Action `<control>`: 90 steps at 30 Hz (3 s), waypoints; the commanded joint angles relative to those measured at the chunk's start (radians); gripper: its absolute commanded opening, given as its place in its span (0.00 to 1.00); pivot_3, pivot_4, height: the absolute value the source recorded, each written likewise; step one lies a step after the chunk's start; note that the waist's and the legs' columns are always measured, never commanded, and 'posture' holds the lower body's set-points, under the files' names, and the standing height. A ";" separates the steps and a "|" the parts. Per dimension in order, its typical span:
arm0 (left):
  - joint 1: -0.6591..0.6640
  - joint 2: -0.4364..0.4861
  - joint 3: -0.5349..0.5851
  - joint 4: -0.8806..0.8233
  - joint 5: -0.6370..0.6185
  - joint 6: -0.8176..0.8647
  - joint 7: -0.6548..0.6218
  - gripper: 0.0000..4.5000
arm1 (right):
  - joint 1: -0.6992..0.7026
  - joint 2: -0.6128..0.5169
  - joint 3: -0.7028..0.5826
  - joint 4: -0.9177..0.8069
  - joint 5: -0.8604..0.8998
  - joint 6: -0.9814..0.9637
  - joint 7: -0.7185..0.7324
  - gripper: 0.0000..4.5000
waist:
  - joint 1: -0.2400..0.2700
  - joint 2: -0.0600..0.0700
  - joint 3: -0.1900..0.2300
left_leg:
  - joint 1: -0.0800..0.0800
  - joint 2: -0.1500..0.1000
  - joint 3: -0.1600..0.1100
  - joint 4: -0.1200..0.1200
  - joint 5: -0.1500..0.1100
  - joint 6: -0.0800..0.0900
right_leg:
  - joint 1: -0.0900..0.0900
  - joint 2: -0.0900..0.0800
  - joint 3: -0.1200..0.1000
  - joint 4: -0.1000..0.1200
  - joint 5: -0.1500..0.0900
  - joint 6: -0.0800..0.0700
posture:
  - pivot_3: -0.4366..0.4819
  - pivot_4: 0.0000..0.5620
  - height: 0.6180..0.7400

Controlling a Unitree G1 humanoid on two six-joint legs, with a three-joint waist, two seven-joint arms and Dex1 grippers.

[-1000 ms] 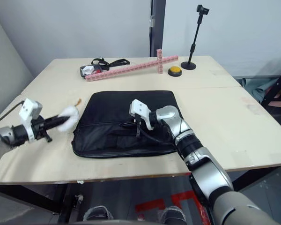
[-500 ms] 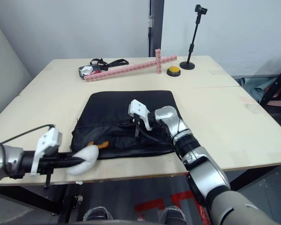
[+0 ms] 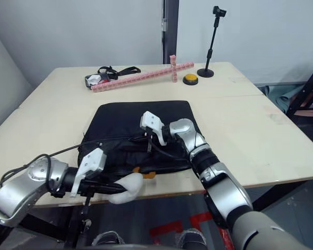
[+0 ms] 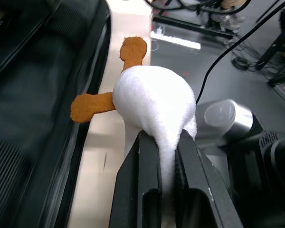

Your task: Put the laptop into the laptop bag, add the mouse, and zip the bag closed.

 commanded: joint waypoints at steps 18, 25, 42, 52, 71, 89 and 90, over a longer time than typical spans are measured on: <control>-0.220 -0.199 -0.193 0.300 0.172 -0.110 -0.011 0.01 | 0.010 0.014 0.011 0.059 -0.041 0.022 -0.024 0.00 | -0.006 0.001 -0.001 | 0.000 0.000 0.000 0.000 0.000 0.000 | 0.000 0.000 0.001 0.000 0.000 0.000 | 0.48 0.27 1.00; -0.221 -0.207 -0.173 0.313 0.169 -0.136 -0.006 0.49 | 0.013 0.012 0.012 0.061 -0.042 0.022 -0.023 0.00 | -0.005 0.001 -0.001 | 0.000 0.000 0.000 0.000 0.000 0.000 | 0.000 0.000 0.001 0.000 0.000 0.000 | 0.48 0.27 1.00; -0.181 -0.186 -0.098 0.211 0.100 -0.060 0.019 0.80 | 0.015 0.009 0.020 0.064 -0.046 0.015 -0.012 0.00 | -0.005 0.002 0.000 | 0.000 0.000 0.000 -0.001 0.000 0.000 | -0.001 0.000 0.000 -0.001 0.000 0.000 | 0.48 0.27 1.00; -0.095 -0.120 0.042 0.057 -0.022 0.073 0.072 0.80 | 0.017 0.005 0.003 0.063 -0.026 0.027 0.000 0.00 | -0.005 0.002 0.000 | 0.000 0.000 0.001 -0.003 0.000 0.000 | -0.001 0.000 0.000 -0.002 0.000 0.000 | 0.48 0.27 1.00; 0.139 0.071 0.507 -0.162 -0.312 0.283 0.218 0.82 | 0.023 -0.148 -0.184 -0.521 0.297 0.444 0.081 0.12 | 0.013 0.002 0.009 | -0.009 0.000 0.001 -0.009 0.001 0.000 | -0.007 0.001 -0.002 -0.018 0.000 0.001 | 0.48 0.27 1.00; -0.251 0.039 0.270 0.147 -0.206 0.183 0.151 0.00 | 0.327 -0.796 -0.465 -1.093 0.636 0.860 0.142 1.00 | 0.051 0.001 0.009 | -0.002 0.000 0.002 -0.007 0.002 0.002 | 0.000 0.001 0.000 -0.017 0.002 0.003 | 0.48 0.27 1.00; -0.282 0.024 0.241 0.176 -0.185 0.165 0.140 0.00 | 0.351 -0.816 -0.473 -1.119 0.658 0.872 0.144 1.00 | 0.054 0.001 0.009 | -0.002 0.000 0.002 -0.007 0.003 0.003 | 0.000 0.001 0.000 -0.016 0.002 0.003 | 0.48 0.27 1.00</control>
